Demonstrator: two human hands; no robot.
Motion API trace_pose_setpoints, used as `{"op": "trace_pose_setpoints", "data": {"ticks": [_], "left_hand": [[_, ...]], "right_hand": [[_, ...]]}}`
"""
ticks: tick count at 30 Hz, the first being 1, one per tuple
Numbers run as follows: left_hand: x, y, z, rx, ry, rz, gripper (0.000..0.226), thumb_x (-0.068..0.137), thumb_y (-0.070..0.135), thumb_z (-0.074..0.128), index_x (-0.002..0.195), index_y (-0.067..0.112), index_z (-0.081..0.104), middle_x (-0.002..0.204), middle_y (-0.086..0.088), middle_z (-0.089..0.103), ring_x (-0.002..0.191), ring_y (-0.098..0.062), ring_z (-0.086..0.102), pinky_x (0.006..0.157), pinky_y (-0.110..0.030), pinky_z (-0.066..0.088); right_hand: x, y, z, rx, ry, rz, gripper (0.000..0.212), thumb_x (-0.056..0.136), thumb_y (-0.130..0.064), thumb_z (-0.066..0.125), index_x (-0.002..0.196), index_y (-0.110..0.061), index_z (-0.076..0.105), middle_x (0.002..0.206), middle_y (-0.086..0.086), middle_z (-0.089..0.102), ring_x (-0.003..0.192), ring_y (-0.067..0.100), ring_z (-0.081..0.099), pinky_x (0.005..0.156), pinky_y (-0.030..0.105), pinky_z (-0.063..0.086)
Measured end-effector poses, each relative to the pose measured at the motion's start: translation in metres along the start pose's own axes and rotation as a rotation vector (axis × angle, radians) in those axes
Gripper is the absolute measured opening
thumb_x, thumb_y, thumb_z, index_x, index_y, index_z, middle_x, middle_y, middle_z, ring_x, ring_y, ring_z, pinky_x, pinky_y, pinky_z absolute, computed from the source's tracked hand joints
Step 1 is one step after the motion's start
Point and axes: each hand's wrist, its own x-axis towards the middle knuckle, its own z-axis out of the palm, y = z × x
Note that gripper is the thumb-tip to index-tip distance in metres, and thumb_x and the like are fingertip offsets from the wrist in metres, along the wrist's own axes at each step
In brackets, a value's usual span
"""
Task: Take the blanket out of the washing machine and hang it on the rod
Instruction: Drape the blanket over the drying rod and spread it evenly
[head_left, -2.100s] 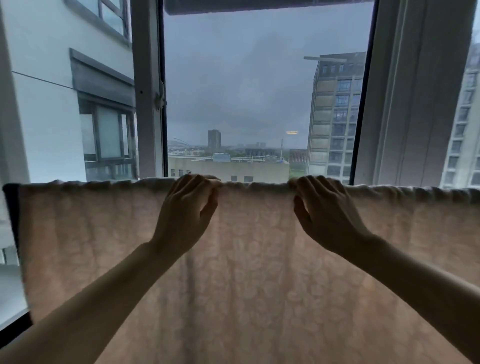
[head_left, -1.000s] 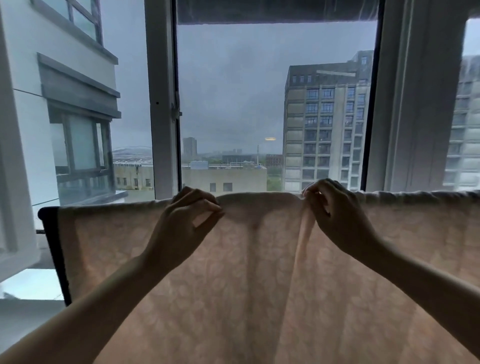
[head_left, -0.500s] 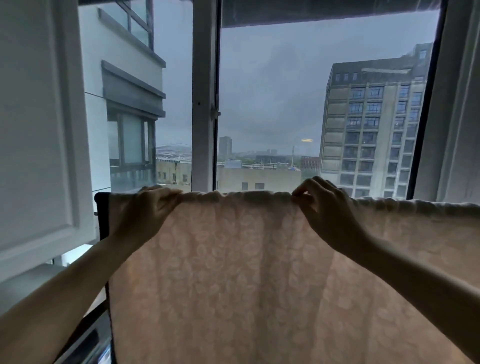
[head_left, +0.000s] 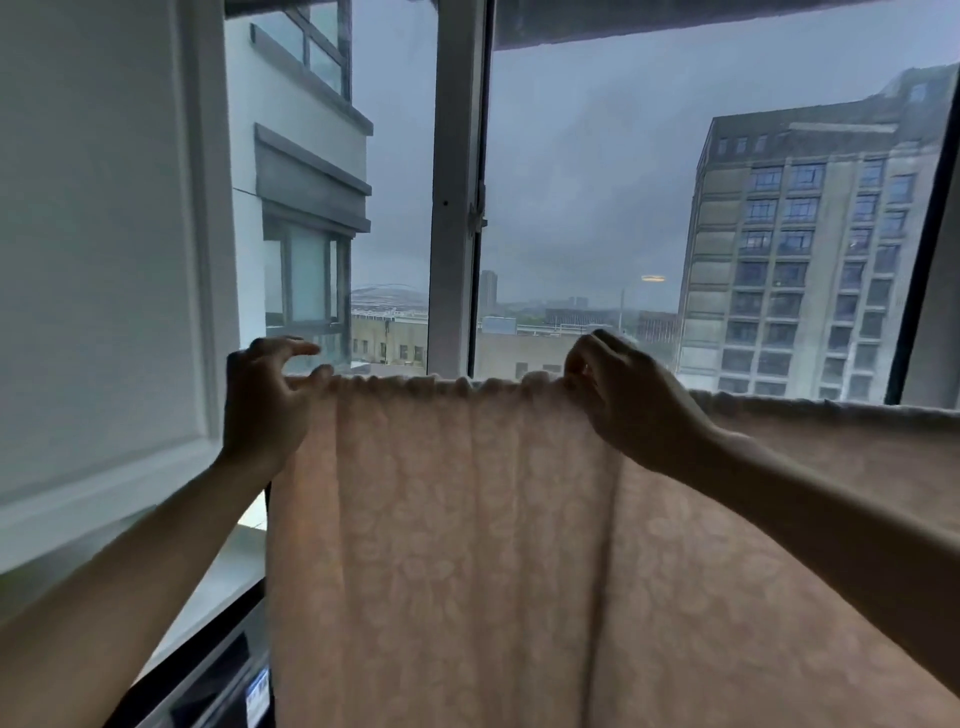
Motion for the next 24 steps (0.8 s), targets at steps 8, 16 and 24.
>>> {"op": "trace_pose_setpoints", "data": {"ticks": [8,16,24], "left_hand": [[0.013,-0.051,-0.007,-0.295,-0.212,-0.566,0.068,0.064,0.06,0.074,0.112,0.013,0.061,0.108,-0.009,0.068,0.098,-0.029,0.065,0.088,-0.048,0.054],[0.021,-0.057,-0.016,-0.345,-0.376,-0.583,0.054,0.076,0.053,0.073,0.076,0.0,0.063,0.072,-0.007,0.06,0.066,-0.023,0.058,0.065,-0.031,0.046],[0.033,-0.064,-0.031,-0.403,-0.232,-0.345,0.023,0.088,0.021,0.067,0.105,0.005,0.069,0.088,-0.002,0.067,0.075,-0.013,0.061,0.063,-0.02,0.046]], "right_hand": [[0.01,-0.017,0.006,-0.091,-0.076,0.181,0.013,0.087,-0.028,0.061,0.096,-0.019,0.059,0.093,-0.009,0.06,0.079,0.012,0.059,0.07,0.032,0.052],[0.028,-0.038,0.014,-0.215,-0.098,0.23,0.016,0.088,-0.028,0.061,0.083,-0.012,0.06,0.082,0.005,0.065,0.075,0.026,0.063,0.07,0.04,0.055],[0.044,-0.057,0.04,-0.254,-0.142,0.287,0.017,0.092,-0.026,0.054,0.086,-0.01,0.055,0.087,0.009,0.064,0.078,0.031,0.061,0.069,0.038,0.051]]}}
